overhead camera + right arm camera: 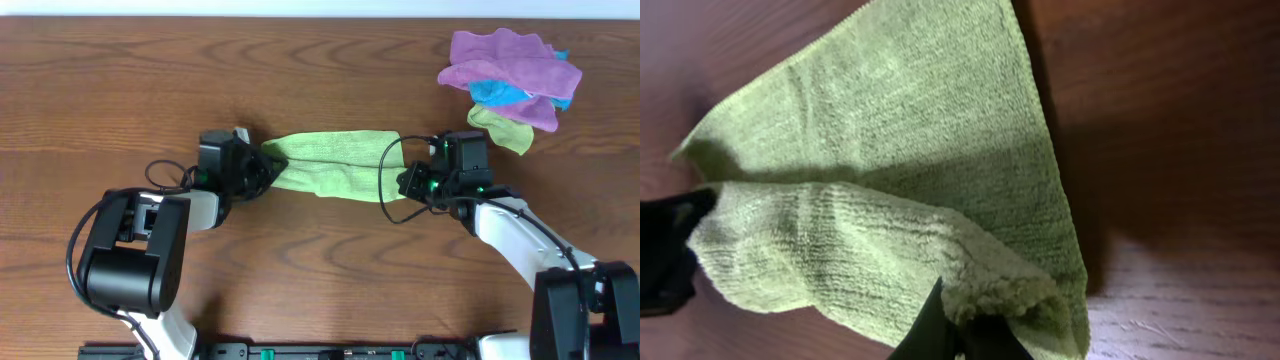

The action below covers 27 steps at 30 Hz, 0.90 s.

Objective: Fold the cloth

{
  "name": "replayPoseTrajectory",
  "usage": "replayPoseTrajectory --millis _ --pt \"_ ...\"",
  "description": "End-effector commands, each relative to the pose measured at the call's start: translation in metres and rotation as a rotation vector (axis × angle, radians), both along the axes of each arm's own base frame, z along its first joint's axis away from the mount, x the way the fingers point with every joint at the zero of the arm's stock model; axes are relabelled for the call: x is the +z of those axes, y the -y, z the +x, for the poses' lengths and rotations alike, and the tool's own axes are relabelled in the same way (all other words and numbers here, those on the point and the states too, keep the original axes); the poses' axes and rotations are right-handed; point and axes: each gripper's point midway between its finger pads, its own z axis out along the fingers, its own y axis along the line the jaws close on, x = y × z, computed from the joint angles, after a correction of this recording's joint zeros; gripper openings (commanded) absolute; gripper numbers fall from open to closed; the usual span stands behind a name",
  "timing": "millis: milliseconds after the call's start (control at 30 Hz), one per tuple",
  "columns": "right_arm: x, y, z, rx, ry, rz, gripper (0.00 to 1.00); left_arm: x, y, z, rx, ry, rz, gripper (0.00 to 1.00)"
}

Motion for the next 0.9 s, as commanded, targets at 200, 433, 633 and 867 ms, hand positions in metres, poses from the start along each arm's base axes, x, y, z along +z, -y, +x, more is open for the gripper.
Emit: replayPoseTrajectory --millis 200,433,633,867 --pt "0.002 0.000 0.003 0.025 0.010 -0.008 0.01 0.039 0.000 0.021 -0.029 0.143 -0.121 0.06" --pt "0.018 -0.003 0.025 -0.005 0.114 0.015 0.01 0.050 -0.015 0.036 0.025 0.168 -0.139 0.06" --pt "0.022 -0.002 0.037 -0.057 0.162 -0.025 0.02 0.050 -0.019 0.047 0.075 0.173 -0.104 0.06" --pt "0.023 -0.003 0.051 -0.079 0.216 -0.038 0.02 0.048 -0.007 0.052 0.100 0.182 -0.052 0.06"
